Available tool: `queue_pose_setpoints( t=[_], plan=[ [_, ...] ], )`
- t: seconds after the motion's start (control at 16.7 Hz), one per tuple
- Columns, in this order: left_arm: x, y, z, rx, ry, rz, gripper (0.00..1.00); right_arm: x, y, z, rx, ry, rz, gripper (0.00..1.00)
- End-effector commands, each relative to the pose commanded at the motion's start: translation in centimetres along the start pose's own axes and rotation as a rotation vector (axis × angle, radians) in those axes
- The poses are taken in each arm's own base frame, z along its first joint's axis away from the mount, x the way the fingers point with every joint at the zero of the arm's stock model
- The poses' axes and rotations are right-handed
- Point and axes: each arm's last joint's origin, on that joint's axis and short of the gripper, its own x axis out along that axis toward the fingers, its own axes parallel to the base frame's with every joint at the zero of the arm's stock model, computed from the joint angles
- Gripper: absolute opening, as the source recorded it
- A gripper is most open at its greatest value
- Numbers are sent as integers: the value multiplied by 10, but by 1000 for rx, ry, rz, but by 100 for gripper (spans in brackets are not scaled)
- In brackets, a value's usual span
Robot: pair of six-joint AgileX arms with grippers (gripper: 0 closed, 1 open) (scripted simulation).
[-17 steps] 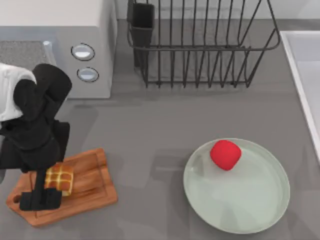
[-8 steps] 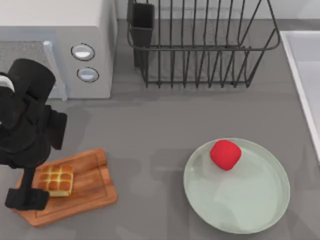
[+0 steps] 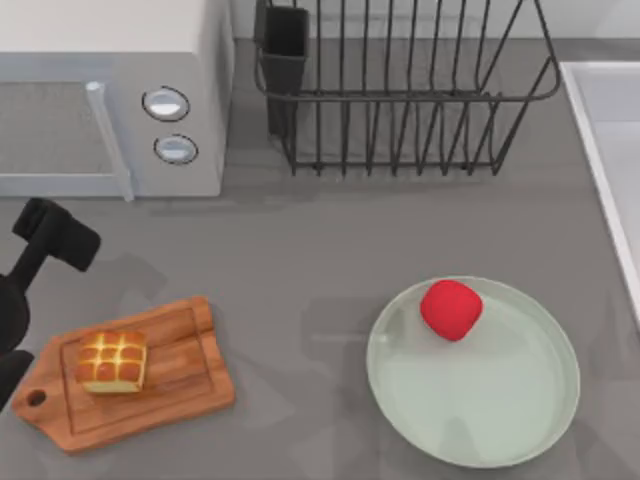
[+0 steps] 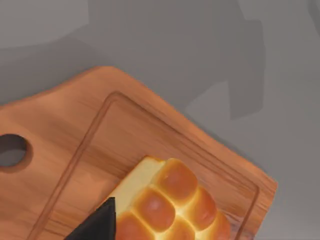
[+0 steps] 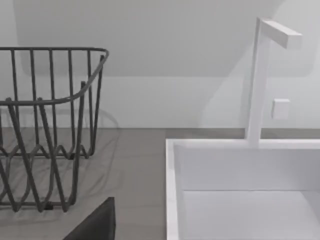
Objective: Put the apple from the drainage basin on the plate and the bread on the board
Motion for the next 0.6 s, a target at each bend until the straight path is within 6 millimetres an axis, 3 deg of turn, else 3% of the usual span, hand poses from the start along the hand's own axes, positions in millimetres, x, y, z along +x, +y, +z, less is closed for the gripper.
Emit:
queue_pose_setpoints(
  t=[0.3,0.6],
  plan=[
    [-26,40,-6,401,-264,-262,100,0,0,0,0,0,0,100],
    [-35,72,-14,789,-661,-393,100,0,0,0,0,0,0,100]
  ],
)
